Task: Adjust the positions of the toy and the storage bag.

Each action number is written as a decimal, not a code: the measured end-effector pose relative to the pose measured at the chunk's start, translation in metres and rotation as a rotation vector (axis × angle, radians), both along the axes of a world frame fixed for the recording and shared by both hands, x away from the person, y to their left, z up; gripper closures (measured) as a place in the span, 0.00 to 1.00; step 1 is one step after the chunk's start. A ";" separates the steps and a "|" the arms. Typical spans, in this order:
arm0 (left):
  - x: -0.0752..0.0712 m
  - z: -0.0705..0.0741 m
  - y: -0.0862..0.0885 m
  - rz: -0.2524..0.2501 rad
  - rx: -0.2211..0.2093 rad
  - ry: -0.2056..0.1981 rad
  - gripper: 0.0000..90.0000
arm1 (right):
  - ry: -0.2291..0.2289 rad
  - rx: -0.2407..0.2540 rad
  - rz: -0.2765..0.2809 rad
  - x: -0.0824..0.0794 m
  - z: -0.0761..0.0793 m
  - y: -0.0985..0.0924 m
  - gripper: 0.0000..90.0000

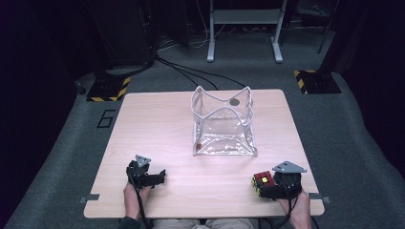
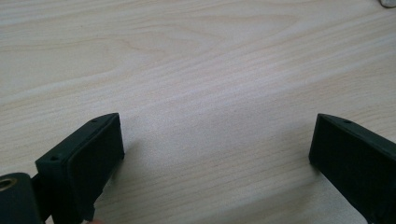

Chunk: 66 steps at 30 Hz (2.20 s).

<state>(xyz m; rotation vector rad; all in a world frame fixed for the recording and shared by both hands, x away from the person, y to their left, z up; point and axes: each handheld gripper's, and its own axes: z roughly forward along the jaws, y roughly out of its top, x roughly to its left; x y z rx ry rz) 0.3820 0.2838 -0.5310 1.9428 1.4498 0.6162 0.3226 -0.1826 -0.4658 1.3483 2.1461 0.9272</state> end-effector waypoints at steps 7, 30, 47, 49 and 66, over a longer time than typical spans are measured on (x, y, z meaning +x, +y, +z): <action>0.000 0.000 0.000 0.001 0.001 0.000 0.03 | 0.021 0.001 0.013 0.002 -0.007 0.007 0.03; 0.000 0.000 0.000 -0.003 0.005 -0.002 0.03 | 0.094 0.016 -0.028 0.005 -0.044 0.008 0.27; -0.001 0.000 0.000 -0.001 0.004 0.002 0.03 | 0.093 0.008 -0.024 0.003 -0.046 0.007 0.36; -0.001 0.000 0.000 0.001 0.002 -0.002 0.03 | 0.089 0.013 -0.029 0.003 -0.046 0.007 0.36; 0.000 0.000 0.000 0.000 0.001 0.001 0.03 | 0.057 0.000 0.026 0.002 -0.035 0.020 0.37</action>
